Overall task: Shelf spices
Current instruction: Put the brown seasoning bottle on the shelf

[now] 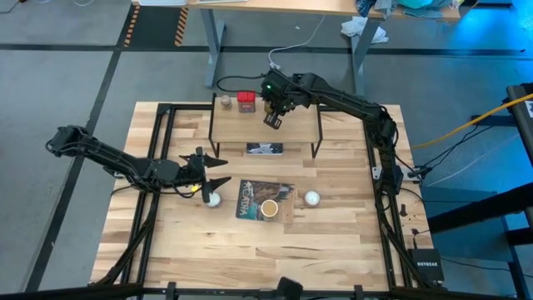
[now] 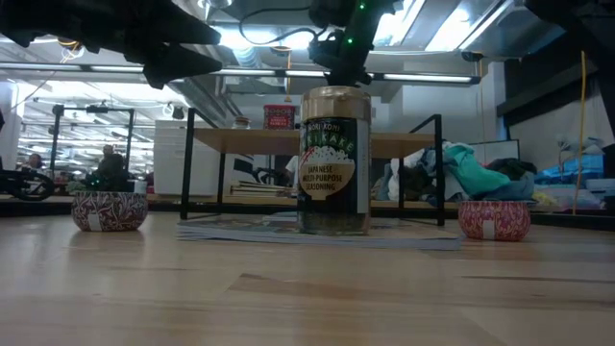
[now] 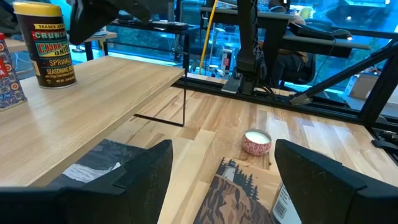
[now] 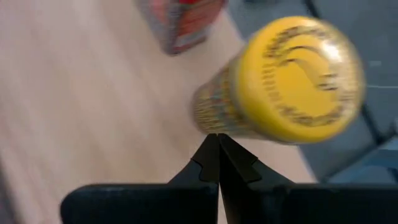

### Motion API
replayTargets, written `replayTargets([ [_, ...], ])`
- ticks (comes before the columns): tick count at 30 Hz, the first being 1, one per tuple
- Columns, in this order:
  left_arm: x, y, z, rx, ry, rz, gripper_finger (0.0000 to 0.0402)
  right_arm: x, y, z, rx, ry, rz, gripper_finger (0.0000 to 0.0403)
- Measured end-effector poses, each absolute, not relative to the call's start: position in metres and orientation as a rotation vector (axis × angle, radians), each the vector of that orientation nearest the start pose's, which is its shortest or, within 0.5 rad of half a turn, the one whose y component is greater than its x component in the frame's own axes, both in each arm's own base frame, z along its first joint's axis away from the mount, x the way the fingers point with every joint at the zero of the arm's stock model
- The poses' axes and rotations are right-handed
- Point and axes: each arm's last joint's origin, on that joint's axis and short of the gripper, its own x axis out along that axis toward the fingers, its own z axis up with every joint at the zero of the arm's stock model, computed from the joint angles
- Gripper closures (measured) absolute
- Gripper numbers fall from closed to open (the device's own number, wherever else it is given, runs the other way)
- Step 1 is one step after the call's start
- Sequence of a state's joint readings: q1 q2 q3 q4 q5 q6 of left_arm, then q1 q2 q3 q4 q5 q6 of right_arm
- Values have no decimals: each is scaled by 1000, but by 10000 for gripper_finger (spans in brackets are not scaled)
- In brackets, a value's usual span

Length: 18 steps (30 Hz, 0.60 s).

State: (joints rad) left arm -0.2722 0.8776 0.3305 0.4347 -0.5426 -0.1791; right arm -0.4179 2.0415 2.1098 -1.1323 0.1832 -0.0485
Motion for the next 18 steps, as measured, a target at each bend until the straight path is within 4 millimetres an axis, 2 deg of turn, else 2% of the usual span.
replayTargets([
  [4, 181, -35, 219, -132, 85, 279, 125, 396, -156, 330, 86, 1091, -452, 401],
  [7, 181, -35, 219, -133, 85, 279, 125, 405, -132, 332, 11, 1089, -419, 400],
  [10, 181, -35, 220, -132, 84, 279, 125, 414, -108, 342, -55, 1043, -386, 400],
  [14, 181, -35, 220, -136, 78, 278, 125, 420, -74, 371, -114, 935, -345, 399],
  [18, 181, -35, 222, -145, 62, 277, 125, 414, -29, 419, -171, 725, -256, 399],
])
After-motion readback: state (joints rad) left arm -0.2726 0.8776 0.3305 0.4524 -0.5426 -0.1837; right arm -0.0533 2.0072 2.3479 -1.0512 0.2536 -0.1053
